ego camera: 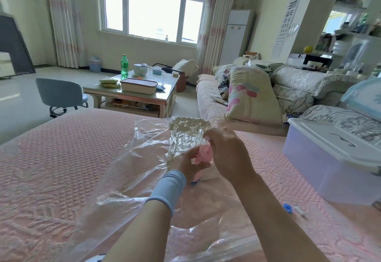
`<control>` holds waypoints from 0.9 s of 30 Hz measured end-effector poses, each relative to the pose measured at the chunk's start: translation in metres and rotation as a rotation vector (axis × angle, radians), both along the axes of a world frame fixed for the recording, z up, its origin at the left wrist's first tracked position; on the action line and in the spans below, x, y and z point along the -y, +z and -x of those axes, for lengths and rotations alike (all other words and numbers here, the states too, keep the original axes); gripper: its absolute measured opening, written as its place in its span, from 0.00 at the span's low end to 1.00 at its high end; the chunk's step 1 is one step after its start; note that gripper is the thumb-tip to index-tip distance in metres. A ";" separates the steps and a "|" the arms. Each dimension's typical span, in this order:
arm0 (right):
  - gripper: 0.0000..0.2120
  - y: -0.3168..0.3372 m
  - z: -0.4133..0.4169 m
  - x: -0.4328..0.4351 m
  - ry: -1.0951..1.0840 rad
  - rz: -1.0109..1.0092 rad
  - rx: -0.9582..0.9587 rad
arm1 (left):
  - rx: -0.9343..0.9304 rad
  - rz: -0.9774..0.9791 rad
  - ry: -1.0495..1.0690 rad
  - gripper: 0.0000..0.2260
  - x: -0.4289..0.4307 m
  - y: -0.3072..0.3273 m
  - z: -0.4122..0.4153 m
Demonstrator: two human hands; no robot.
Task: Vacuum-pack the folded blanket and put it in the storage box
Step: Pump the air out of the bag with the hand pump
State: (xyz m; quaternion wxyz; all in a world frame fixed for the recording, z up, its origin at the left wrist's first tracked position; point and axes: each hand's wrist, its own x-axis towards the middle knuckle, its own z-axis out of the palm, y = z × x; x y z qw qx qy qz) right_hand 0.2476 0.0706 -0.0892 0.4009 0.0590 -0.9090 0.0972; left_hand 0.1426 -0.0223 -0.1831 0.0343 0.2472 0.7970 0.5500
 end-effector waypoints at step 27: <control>0.08 0.045 0.001 0.010 0.008 -0.041 -0.537 | 0.015 0.041 -0.043 0.21 -0.001 -0.006 0.010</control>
